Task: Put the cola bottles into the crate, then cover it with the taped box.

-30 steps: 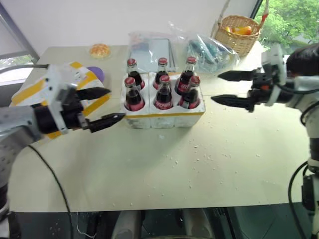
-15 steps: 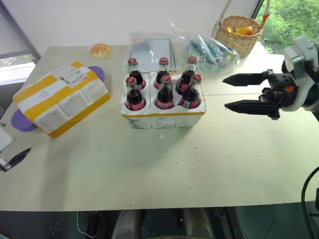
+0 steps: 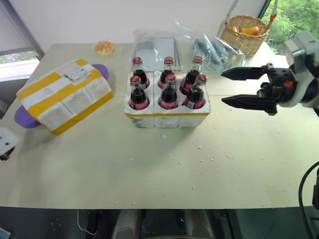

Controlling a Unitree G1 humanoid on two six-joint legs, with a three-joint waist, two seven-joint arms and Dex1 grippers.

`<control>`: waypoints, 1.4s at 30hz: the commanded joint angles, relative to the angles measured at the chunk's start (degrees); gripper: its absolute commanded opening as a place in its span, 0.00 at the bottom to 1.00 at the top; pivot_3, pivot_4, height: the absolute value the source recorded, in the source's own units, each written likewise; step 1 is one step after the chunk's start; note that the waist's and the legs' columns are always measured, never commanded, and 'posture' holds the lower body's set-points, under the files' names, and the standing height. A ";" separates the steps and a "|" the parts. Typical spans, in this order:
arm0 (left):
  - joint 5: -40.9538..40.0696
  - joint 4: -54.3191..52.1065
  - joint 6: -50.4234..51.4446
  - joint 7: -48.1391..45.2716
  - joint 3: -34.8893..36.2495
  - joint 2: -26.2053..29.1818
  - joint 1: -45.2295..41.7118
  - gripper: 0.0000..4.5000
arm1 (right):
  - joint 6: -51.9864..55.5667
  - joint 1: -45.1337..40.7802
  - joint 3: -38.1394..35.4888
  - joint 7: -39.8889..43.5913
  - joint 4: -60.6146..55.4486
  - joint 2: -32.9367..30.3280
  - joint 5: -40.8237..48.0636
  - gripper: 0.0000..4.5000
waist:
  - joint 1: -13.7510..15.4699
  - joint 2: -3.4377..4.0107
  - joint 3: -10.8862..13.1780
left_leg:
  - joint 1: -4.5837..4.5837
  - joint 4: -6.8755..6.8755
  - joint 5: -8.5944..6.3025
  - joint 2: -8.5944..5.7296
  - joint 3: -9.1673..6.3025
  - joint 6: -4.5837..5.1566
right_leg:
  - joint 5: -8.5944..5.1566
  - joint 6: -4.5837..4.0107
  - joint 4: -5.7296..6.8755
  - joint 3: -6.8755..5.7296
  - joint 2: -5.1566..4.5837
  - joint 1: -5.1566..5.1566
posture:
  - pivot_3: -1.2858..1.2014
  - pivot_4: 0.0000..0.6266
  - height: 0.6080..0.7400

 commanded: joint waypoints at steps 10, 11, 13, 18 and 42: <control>9.94 19.62 -10.88 14.00 -18.26 3.03 -16.22 1.00 | 0.35 -0.06 -3.61 -2.67 -3.22 -0.99 2.98 1.00 | -0.08 -0.02 -0.01 | 0.06 0.06 0.01 0.02 0.03 0.00 | 0.16 0.24 0.10 0.00 0.04 0.02 | 0.52 0.24 0.98; 10.87 20.59 -11.10 14.92 -19.62 2.91 -17.49 1.00 | 0.32 -0.04 -3.60 -2.85 -3.25 -0.93 3.02 1.00 | -0.06 -0.03 -0.02 | 0.06 0.06 0.01 0.02 0.04 0.00 | 0.17 0.26 0.10 0.00 0.04 0.02 | 0.52 0.24 0.98; 14.17 22.40 -10.85 17.98 -22.98 2.20 -21.56 1.00 | 0.25 -0.11 -3.56 -3.14 -3.19 -0.82 3.07 1.00 | -0.08 -0.03 -0.02 | 0.06 0.07 0.01 0.02 0.04 0.00 | 0.17 0.26 0.09 0.00 0.04 0.03 | 0.52 0.24 0.98; 17.02 27.89 -8.48 21.92 -28.09 0.84 -28.76 1.00 | 0.01 -0.22 -3.57 -4.01 -3.09 -0.65 3.01 1.00 | 0.10 -0.09 -0.06 | 0.07 0.15 0.03 0.02 0.10 -0.01 | 0.22 0.34 0.11 -0.01 0.03 0.12 | 0.52 0.24 0.98; 12.03 30.19 -5.61 19.97 -31.55 1.61 -34.16 0.27 | -0.97 1.65 -5.08 -6.06 -3.44 -1.03 3.09 1.00 | -0.16 -0.08 -0.08 | 0.16 0.15 0.03 0.02 0.17 0.00 | 0.25 0.37 0.17 0.03 0.02 0.14 | 0.52 0.24 0.98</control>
